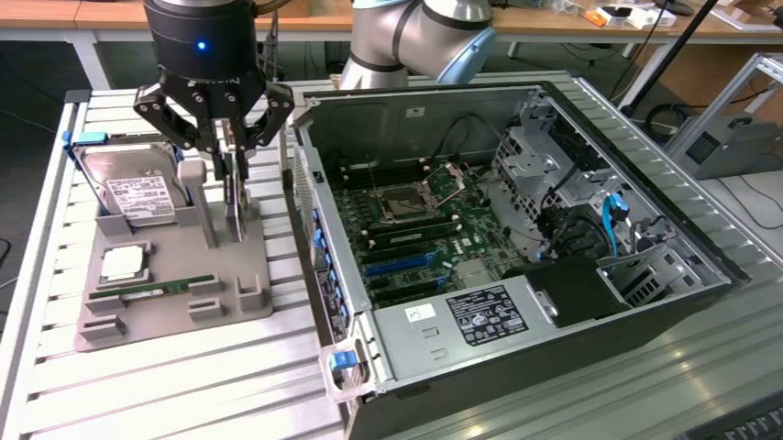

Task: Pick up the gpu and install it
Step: 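Pick up the gpu and move the gpu toward the slot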

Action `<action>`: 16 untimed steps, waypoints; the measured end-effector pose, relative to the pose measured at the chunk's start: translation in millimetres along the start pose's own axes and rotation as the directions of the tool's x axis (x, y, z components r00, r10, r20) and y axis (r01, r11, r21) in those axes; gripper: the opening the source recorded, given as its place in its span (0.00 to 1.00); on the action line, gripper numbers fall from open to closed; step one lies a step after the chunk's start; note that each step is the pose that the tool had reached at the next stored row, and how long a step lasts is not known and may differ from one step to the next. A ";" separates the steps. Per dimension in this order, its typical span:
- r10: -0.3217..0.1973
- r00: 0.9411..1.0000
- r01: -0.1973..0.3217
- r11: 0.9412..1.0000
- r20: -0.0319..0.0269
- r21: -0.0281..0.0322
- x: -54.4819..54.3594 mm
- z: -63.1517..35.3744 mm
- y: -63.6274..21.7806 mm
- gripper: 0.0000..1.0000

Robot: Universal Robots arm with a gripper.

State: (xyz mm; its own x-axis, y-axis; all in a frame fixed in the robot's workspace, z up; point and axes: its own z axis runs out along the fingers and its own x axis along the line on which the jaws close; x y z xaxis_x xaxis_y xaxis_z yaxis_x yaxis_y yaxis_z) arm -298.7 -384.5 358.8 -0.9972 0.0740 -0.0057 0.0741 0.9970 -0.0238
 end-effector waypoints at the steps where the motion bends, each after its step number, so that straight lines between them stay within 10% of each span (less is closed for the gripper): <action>1: 0.000 1.000 0.000 1.000 0.000 0.000 0.0 -0.3 0.0 0.27; 16: 0.000 1.000 0.000 1.000 0.000 0.000 0.0 -6.9 -0.1 0.27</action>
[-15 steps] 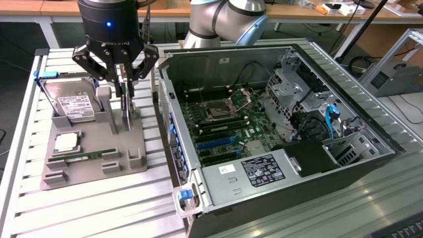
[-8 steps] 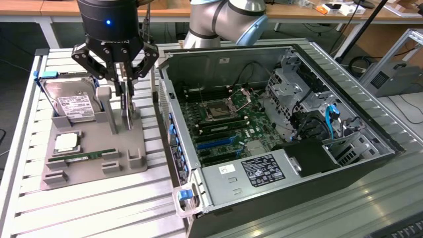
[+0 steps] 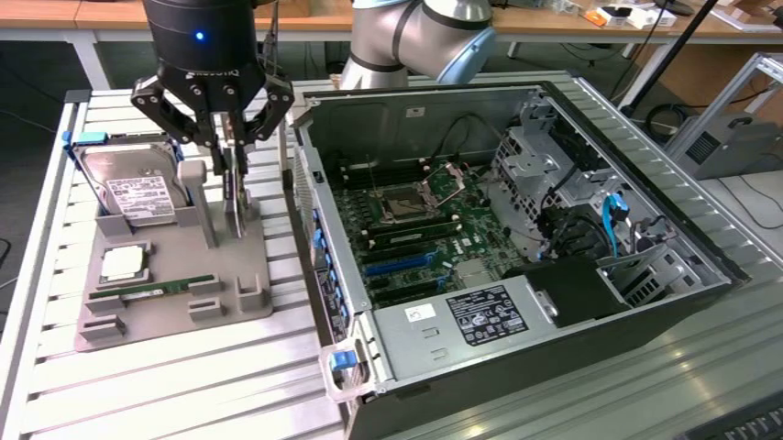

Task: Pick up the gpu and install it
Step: 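Pick up the gpu and move the gpu toward the slot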

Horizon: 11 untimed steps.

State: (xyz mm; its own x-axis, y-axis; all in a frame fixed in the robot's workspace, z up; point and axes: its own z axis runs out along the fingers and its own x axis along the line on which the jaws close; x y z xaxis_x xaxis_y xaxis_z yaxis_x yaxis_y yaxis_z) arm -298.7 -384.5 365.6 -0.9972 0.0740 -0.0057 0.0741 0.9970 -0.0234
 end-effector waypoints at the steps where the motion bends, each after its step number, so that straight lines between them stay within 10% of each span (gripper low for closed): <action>1: 0.000 1.000 0.000 1.000 0.000 0.000 0.0 -0.3 0.0 0.27; 11: 0.000 1.000 0.000 1.000 0.000 -0.001 0.0 -3.7 -0.2 0.27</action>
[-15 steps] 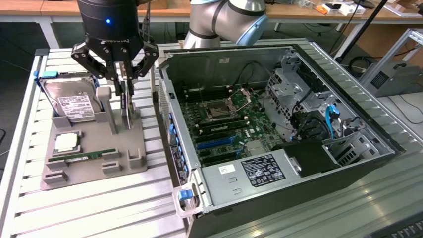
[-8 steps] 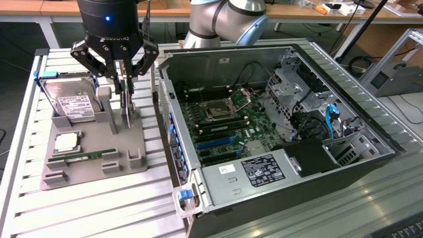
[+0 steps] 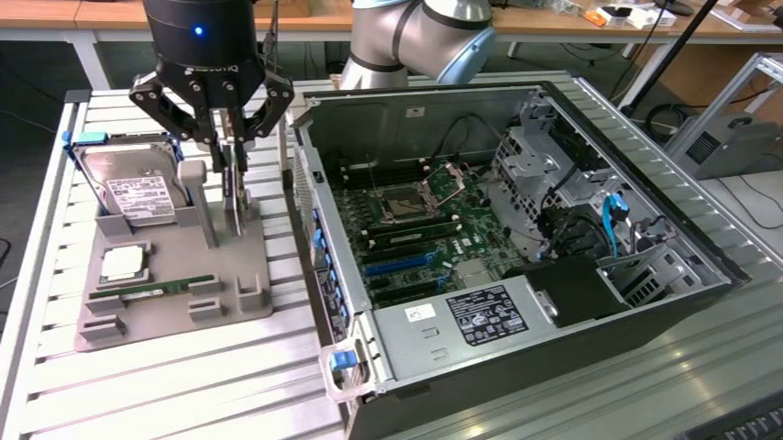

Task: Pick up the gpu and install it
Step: 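Pick up the gpu and move the gpu toward the slot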

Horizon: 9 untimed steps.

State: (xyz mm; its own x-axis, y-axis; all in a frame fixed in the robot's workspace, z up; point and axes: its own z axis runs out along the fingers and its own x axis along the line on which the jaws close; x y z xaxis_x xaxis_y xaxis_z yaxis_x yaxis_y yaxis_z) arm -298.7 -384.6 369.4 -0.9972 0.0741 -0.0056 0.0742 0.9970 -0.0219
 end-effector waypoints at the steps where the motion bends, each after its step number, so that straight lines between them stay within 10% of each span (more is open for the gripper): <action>1: 0.000 1.000 0.000 1.000 0.000 0.000 0.0 -0.2 0.0 0.27; 9: 0.000 1.000 0.000 1.000 0.000 -0.001 0.0 -1.9 -0.1 0.27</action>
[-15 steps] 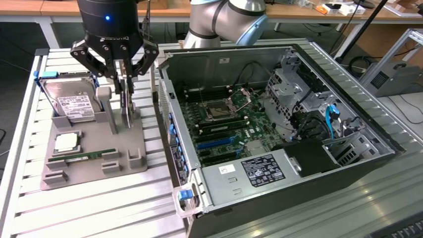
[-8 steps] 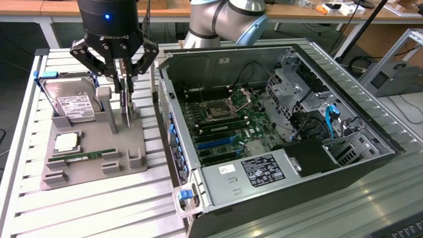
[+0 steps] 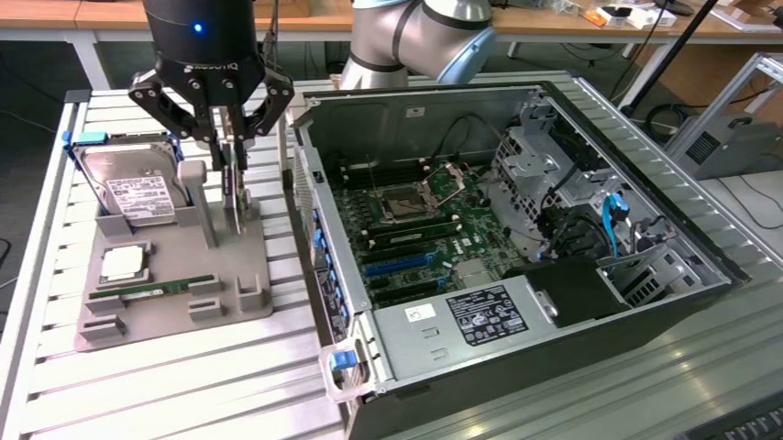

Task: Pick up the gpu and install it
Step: 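Pick up the gpu and move the gpu toward the slot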

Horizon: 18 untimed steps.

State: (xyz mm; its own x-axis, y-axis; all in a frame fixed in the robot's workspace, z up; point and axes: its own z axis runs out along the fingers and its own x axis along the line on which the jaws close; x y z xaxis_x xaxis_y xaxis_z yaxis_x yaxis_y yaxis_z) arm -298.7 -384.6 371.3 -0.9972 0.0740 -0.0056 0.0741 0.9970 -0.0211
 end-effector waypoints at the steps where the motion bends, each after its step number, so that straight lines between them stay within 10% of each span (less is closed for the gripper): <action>1: 0.000 1.000 0.000 1.000 0.000 0.000 0.0 0.0 0.0 0.27; 18: 0.000 1.000 0.000 1.000 0.000 0.000 0.0 -4.0 -0.1 0.27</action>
State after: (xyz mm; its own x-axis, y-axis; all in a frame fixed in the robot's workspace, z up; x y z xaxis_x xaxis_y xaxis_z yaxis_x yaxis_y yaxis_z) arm -298.7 -384.6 375.4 -0.9972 0.0740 -0.0056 0.0741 0.9970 -0.0211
